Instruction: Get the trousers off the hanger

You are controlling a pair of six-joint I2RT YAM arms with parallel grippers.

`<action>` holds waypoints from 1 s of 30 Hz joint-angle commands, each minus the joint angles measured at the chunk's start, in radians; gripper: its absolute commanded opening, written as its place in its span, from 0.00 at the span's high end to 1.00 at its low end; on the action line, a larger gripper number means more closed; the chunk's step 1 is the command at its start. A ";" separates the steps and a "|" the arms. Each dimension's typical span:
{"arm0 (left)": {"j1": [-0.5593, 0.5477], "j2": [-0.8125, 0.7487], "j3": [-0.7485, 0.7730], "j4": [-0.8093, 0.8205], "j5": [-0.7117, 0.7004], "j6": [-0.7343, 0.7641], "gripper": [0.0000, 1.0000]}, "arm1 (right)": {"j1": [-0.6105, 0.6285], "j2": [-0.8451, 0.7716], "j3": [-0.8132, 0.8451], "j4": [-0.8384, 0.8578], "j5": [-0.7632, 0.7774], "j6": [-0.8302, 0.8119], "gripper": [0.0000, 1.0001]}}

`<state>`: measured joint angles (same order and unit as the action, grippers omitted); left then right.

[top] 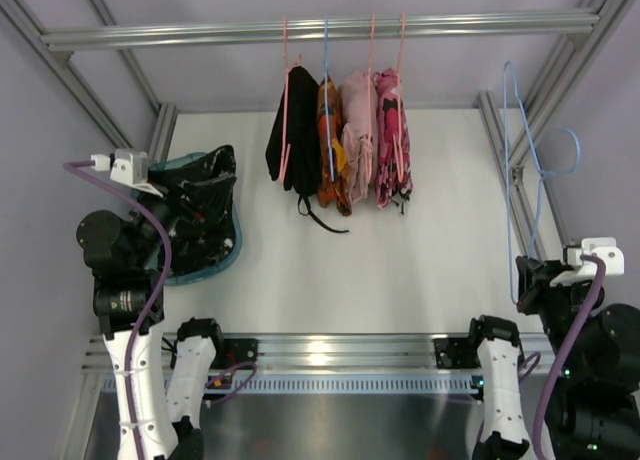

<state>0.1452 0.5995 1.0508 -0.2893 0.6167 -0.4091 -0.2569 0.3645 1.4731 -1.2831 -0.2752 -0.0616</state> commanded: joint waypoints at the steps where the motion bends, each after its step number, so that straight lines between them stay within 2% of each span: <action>1: 0.002 0.014 -0.012 0.002 0.021 0.024 0.02 | -0.025 0.073 -0.033 0.002 0.071 0.023 1.00; 4: 0.001 0.037 -0.009 0.002 0.028 0.021 0.02 | -0.024 0.149 -0.045 0.008 0.100 0.023 1.00; 10: 0.002 0.071 -0.015 0.002 0.046 0.012 0.01 | -0.024 0.293 -0.088 0.094 0.036 -0.026 1.00; 18: 0.001 0.112 0.014 -0.052 0.037 0.072 0.02 | -0.025 0.601 0.102 0.218 -0.005 -0.082 1.00; 30: 0.001 0.123 0.037 -0.126 0.021 0.184 0.02 | -0.028 0.827 0.269 0.364 -0.007 -0.073 1.00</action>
<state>0.1452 0.7292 1.0508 -0.4198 0.6380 -0.2676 -0.2714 1.1759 1.6665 -1.0332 -0.2707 -0.1379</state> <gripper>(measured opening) 0.985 0.022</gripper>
